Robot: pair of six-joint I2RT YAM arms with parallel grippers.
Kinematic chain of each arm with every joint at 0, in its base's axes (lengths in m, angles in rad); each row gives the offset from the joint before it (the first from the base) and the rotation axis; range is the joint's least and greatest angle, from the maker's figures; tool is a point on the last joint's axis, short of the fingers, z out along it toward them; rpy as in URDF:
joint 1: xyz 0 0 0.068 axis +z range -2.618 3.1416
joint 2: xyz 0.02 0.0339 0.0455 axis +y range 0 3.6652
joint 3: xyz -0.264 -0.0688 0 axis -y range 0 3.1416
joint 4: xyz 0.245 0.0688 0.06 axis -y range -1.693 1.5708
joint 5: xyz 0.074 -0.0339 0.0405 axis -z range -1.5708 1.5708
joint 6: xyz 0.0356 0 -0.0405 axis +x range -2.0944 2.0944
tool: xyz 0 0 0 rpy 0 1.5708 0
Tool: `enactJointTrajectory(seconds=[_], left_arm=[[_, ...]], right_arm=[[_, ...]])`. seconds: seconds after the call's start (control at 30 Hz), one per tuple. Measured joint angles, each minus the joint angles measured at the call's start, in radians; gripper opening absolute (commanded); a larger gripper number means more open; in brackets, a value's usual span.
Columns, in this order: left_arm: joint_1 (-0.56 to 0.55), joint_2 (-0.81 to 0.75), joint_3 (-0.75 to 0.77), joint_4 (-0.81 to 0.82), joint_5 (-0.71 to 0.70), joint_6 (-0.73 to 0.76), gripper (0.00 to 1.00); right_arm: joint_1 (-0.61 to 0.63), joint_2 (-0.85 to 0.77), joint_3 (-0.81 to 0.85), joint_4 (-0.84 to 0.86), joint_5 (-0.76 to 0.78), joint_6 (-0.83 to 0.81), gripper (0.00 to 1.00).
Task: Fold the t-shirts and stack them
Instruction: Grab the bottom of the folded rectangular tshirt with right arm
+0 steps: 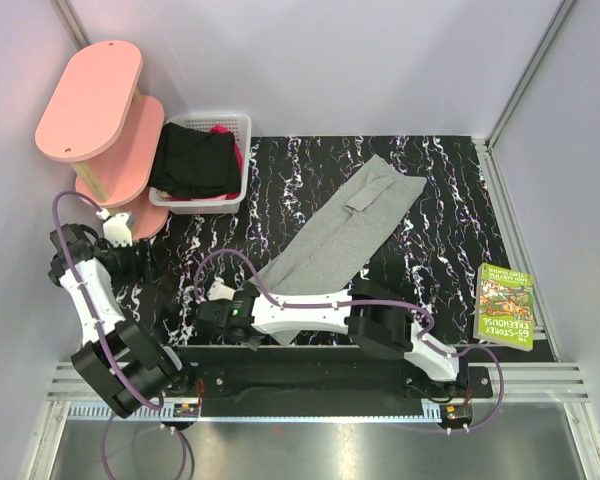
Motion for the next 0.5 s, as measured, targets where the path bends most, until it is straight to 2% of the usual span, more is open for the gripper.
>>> enactJointTrajectory(seconds=[0.5], left_arm=[[0.099, 0.127, 0.011, -0.010, 0.066, 0.057, 0.74]], right_arm=[[0.002, 0.089, 0.101, 0.042, 0.047, -0.074, 0.82]])
